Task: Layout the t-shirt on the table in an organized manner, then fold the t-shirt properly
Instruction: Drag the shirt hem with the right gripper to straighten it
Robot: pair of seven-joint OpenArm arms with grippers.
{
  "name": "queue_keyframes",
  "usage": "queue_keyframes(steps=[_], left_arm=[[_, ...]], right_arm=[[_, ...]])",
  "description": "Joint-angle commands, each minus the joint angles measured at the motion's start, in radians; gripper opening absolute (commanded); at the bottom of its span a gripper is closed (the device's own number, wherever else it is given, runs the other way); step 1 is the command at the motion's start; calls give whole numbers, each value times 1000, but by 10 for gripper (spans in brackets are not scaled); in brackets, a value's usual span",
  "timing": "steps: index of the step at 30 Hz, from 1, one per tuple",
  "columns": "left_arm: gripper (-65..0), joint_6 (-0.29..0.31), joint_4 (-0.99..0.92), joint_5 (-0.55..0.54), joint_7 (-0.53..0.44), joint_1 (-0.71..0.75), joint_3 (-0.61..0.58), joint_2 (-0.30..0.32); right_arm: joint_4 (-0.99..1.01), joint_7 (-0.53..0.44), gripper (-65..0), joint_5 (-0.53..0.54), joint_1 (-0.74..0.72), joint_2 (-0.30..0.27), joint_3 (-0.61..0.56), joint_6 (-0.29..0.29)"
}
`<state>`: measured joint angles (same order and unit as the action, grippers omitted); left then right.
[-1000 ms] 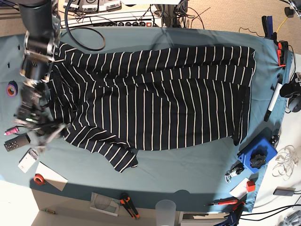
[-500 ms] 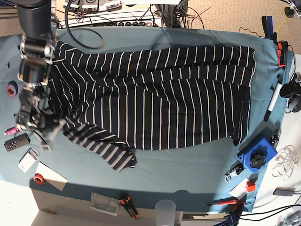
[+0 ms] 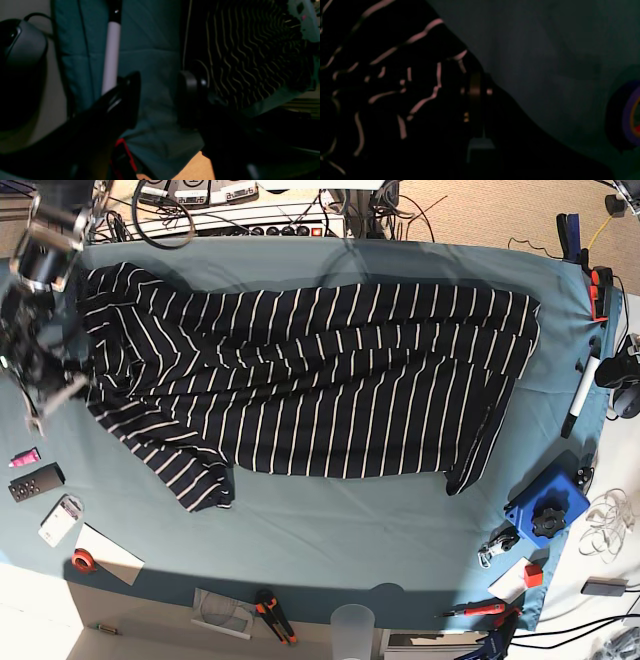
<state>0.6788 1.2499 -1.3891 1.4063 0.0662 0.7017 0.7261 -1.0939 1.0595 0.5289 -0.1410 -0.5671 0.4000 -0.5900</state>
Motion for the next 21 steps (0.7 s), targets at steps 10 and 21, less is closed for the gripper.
queue_keyframes(steps=[10,21], left_arm=[[-390,3,14,-25,-10,-11,9,31],[-390,3,14,-26,-10,-14,9,30]], right_arm=[[-6,132,-452,133,-67,-98,35,-93],[-4,-116,-455,-45,-344,0,-84,-88]])
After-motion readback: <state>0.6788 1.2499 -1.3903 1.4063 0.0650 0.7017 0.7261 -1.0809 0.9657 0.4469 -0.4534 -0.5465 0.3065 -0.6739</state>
